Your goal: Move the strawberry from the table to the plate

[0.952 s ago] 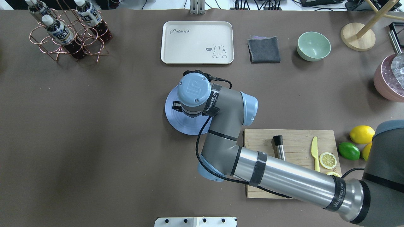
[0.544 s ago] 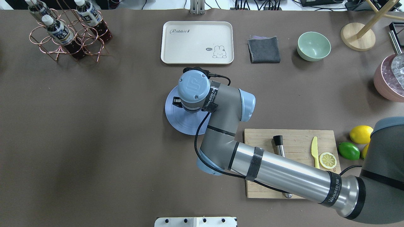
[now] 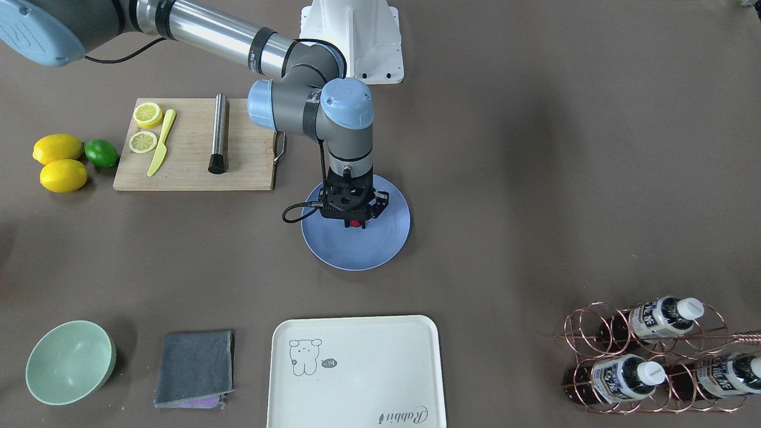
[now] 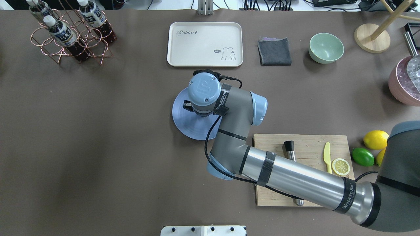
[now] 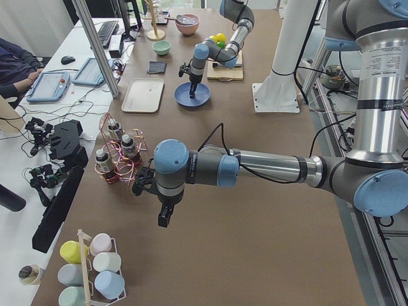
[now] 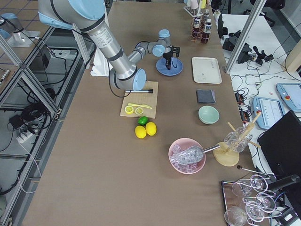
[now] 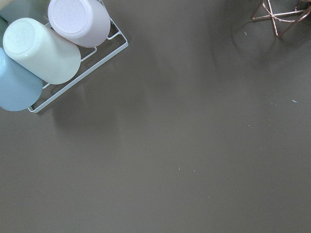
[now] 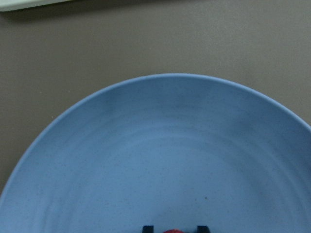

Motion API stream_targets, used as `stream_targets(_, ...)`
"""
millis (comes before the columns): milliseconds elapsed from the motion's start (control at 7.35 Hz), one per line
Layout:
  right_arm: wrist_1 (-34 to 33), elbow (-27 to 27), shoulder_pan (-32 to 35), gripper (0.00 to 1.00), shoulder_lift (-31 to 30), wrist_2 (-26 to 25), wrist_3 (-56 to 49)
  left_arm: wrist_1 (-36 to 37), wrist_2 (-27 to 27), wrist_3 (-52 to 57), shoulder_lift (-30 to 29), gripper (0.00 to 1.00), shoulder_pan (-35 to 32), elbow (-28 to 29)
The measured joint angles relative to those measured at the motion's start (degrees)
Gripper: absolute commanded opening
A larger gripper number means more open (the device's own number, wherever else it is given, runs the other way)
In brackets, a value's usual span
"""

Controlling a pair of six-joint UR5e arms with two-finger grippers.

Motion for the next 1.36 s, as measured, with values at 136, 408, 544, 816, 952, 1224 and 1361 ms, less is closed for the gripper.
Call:
stream_targets(136, 0.0, 0.0, 0.2, 1.00, 0.0, 0.1, -0.7, 0.0, 0.0, 0.0, 0.0, 0.98, 0.0, 0.0)
stream_targets(408, 0.1, 0.6, 0.8, 1.00, 0.1, 0.4, -2.3, -0.1, -0.1, 0.0, -0.1, 0.98, 0.0, 0.0)
stream_targets(544, -0.1, 1.2, 1.3, 1.00, 0.2, 0.8, -2.6, -0.1, -0.1, 0.0, -0.1, 0.98, 0.0, -0.1)
stream_targets(816, -0.9, 3.1, 3.9, 1.00, -0.2, 4.2, -3.2, 0.2, -0.2, -0.1, -0.1, 0.98, 0.0, -0.1)
stream_targets(952, -1.6, 4.9, 6.6, 1.00, -1.7, 7.1, -5.2, 0.3, -0.6, -0.1, 0.0, 0.98, -0.1, -0.1)
stream_targets(1224, -2.4, 11.7, 14.8, 1.00, -10.0, 15.3, -14.0, 0.3, -0.8, 0.0, 0.1, 0.98, -0.1, -0.1)
stream_targets(1361, -2.8, 14.9, 20.1, 1.00, -14.9, 20.4, -20.4, 0.2, -0.9, 0.0, 0.5, 0.98, -0.1, -0.1)
